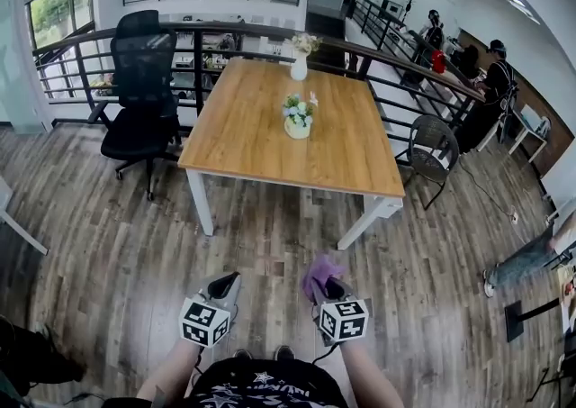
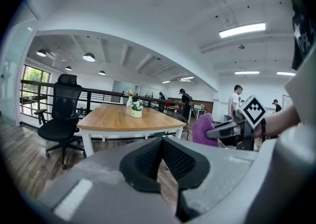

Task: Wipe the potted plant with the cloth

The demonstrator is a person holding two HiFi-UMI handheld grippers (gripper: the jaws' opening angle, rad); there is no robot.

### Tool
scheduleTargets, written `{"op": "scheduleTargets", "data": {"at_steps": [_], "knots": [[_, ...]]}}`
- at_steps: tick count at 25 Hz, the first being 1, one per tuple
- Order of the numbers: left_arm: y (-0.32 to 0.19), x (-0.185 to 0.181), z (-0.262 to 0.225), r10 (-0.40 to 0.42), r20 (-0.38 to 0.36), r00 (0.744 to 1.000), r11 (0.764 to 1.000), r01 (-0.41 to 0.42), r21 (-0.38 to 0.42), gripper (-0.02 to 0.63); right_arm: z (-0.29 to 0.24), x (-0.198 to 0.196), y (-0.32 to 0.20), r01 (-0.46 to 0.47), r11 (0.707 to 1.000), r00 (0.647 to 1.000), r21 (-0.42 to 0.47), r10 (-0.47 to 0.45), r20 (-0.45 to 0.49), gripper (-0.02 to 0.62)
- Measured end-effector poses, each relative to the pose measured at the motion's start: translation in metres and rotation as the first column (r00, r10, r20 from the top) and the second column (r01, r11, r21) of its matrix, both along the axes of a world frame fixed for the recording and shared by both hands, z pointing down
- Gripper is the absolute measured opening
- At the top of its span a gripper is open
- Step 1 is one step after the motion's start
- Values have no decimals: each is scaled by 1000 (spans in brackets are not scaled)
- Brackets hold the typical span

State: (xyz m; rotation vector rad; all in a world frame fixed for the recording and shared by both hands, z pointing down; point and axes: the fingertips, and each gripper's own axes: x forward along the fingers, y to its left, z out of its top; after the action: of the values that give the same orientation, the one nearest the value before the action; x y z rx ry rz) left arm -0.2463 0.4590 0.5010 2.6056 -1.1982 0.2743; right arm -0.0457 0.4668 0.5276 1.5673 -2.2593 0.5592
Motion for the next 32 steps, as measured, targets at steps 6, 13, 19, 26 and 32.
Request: {"op": "scheduleTargets", "data": {"at_steps": [6, 13, 19, 26, 32], "knots": [[8, -30, 26, 5, 16, 1000, 999, -4, -54, 2, 28, -25, 22, -40, 998, 999, -53, 40, 9, 83], [1, -28, 35, 24, 1, 1000, 997, -23, -79, 2, 36, -19, 14, -71, 995, 998, -73, 71, -3, 84], [-38, -26, 27, -20, 0, 1000, 998, 20, -58, 2, 28, 5, -32, -82, 996, 997, -30, 82, 0, 84], [-104, -20, 10, -60, 34, 998, 998, 60, -2, 2, 8, 53, -115, -132, 991, 991, 33, 131, 35, 84], [-160, 5, 10, -96, 38, 995, 995, 96, -16, 2, 4, 79, -183, -97, 994, 995, 40, 96, 33, 84]]}}
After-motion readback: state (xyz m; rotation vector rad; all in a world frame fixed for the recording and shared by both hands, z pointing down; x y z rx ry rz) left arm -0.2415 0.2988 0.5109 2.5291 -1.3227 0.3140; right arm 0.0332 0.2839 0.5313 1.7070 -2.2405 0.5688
